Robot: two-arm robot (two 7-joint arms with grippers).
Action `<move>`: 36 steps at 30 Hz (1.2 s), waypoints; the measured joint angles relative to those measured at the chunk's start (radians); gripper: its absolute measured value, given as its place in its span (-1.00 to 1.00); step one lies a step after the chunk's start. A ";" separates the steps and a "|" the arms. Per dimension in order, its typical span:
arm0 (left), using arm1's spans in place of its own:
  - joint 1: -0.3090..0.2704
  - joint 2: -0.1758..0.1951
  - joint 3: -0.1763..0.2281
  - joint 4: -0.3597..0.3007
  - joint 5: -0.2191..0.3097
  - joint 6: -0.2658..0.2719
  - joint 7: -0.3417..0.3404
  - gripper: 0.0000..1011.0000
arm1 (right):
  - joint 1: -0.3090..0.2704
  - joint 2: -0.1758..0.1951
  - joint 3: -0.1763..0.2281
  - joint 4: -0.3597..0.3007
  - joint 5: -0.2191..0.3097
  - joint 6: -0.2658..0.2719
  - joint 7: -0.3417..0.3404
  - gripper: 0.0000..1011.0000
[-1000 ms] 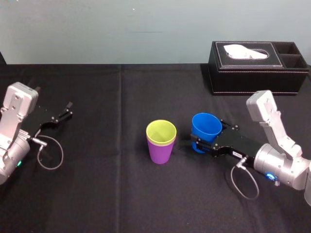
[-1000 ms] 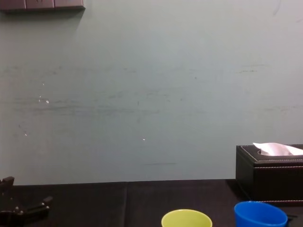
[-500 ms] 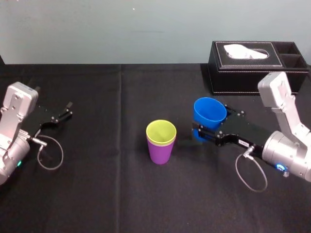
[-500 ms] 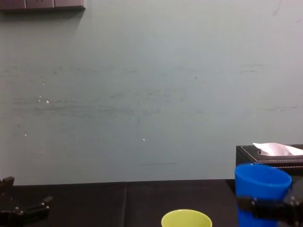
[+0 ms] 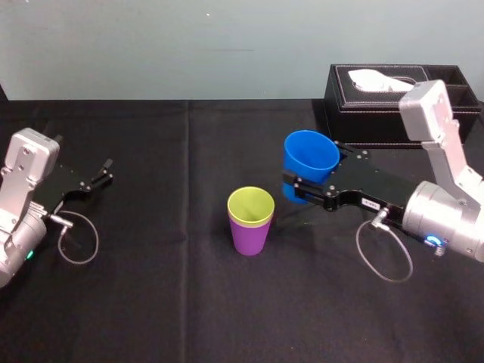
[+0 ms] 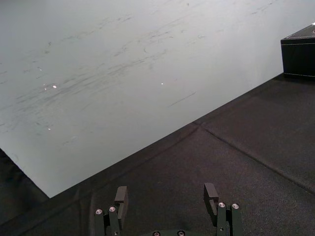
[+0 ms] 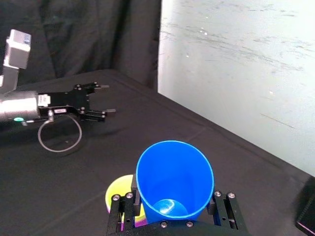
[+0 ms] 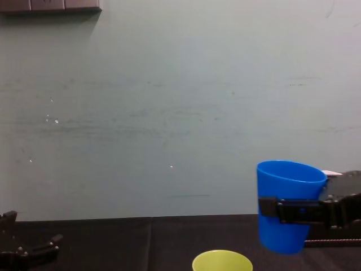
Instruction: Stack the three plastic cups sequentially using one hand.
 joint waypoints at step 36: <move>0.000 0.000 0.000 0.000 0.000 0.000 0.000 1.00 | 0.155 -0.048 -0.179 0.078 -0.007 0.028 0.039 0.44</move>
